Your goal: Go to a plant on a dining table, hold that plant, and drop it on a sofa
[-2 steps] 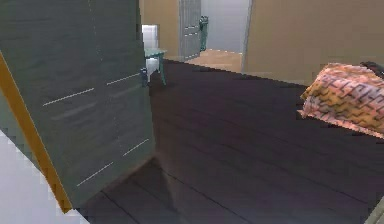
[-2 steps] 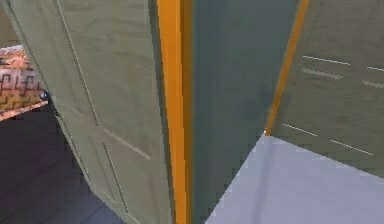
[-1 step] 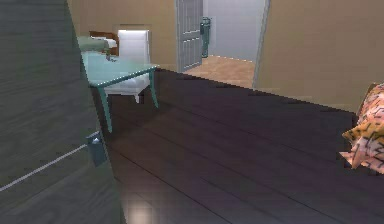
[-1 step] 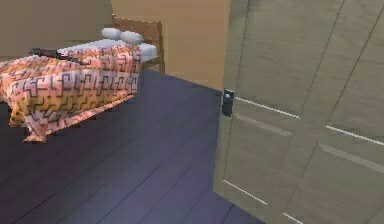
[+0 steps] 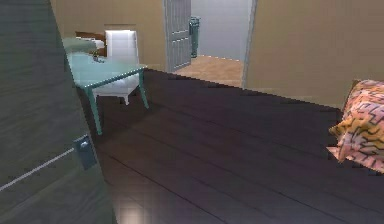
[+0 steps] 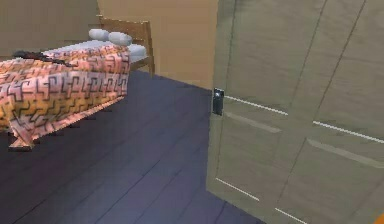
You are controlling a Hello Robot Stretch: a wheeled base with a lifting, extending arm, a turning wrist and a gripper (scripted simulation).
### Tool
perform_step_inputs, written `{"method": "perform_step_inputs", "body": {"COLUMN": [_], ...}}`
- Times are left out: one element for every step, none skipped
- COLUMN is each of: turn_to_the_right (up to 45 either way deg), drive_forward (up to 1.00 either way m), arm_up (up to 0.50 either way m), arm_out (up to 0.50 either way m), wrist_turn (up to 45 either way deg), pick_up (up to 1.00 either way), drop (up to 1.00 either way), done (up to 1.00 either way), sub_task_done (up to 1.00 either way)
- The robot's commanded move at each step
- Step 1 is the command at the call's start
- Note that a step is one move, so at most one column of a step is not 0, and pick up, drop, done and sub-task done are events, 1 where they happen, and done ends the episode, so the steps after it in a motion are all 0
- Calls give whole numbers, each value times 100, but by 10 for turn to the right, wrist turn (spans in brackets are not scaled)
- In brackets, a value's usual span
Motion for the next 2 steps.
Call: {"method": "perform_step_inputs", "body": {"turn_to_the_right": [0,-60], "drive_forward": [70,0], "arm_up": [0,0], "arm_out": [0,0], "wrist_turn": [0,0], "pick_up": [0,0], "drop": [0,0], "done": [0,0], "sub_task_done": [0,0]}}
